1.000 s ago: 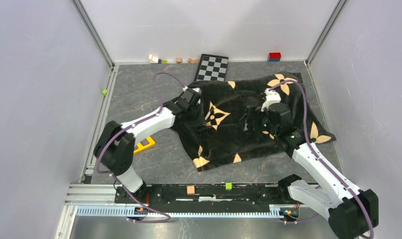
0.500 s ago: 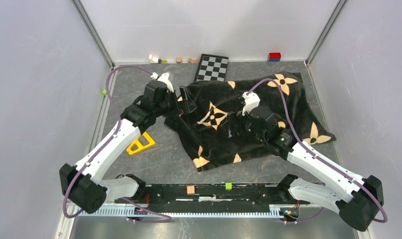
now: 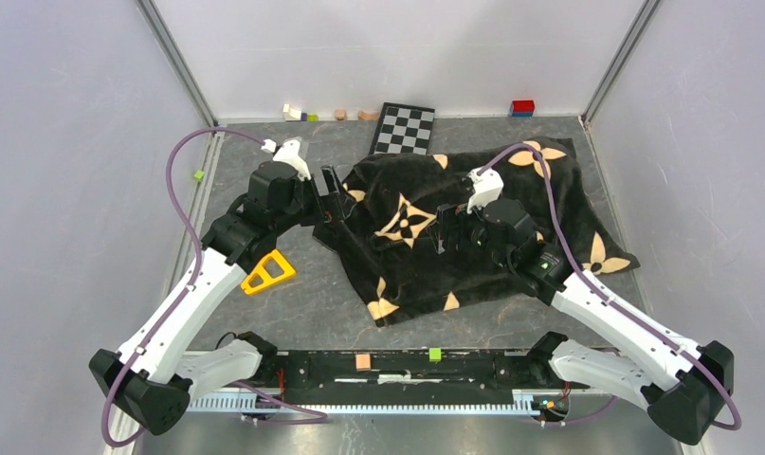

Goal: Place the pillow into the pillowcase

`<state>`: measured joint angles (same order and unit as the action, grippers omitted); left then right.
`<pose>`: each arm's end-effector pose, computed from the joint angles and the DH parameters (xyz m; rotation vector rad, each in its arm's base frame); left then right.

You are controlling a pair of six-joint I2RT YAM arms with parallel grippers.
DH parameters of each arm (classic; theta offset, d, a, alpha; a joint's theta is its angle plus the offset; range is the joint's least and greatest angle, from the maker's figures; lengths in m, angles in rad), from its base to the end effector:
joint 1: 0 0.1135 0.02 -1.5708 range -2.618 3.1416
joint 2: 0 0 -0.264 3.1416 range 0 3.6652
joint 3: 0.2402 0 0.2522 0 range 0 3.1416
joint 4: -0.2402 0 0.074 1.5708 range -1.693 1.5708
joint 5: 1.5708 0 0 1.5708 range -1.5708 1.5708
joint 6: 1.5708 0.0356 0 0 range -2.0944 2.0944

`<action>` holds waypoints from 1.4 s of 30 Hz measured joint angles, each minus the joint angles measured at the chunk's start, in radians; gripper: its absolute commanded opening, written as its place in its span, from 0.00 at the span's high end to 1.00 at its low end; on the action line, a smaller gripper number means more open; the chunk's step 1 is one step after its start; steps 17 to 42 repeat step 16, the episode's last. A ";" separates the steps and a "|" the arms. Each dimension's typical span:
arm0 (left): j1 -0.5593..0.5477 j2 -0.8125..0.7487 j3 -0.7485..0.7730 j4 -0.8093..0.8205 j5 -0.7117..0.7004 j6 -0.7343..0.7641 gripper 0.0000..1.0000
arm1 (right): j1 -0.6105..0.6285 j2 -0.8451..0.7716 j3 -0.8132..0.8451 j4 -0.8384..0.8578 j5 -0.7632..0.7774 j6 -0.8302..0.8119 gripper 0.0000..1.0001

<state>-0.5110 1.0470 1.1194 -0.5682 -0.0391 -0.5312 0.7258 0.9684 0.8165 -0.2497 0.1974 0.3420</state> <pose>0.1963 -0.1085 0.3675 -0.0461 2.1209 -0.5935 0.1706 0.1420 0.3107 -0.2521 1.9826 0.5016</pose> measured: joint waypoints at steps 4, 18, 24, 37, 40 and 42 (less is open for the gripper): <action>0.000 -0.003 0.000 -0.022 -0.020 0.002 0.00 | 0.000 0.002 0.004 0.000 0.001 -0.003 0.02; 0.000 -0.022 0.000 -0.029 -0.042 0.025 0.00 | 0.000 0.002 0.005 0.000 0.008 -0.003 0.02; 0.000 -0.022 0.000 -0.029 -0.042 0.025 0.00 | 0.000 0.002 0.005 0.000 0.008 -0.003 0.02; 0.000 -0.022 0.000 -0.029 -0.042 0.025 0.00 | 0.000 0.002 0.005 0.000 0.008 -0.003 0.02; 0.000 -0.022 0.000 -0.029 -0.042 0.025 0.00 | 0.000 0.002 0.005 0.000 0.008 -0.003 0.02; 0.000 -0.022 0.000 -0.029 -0.042 0.025 0.00 | 0.000 0.002 0.005 0.000 0.008 -0.003 0.02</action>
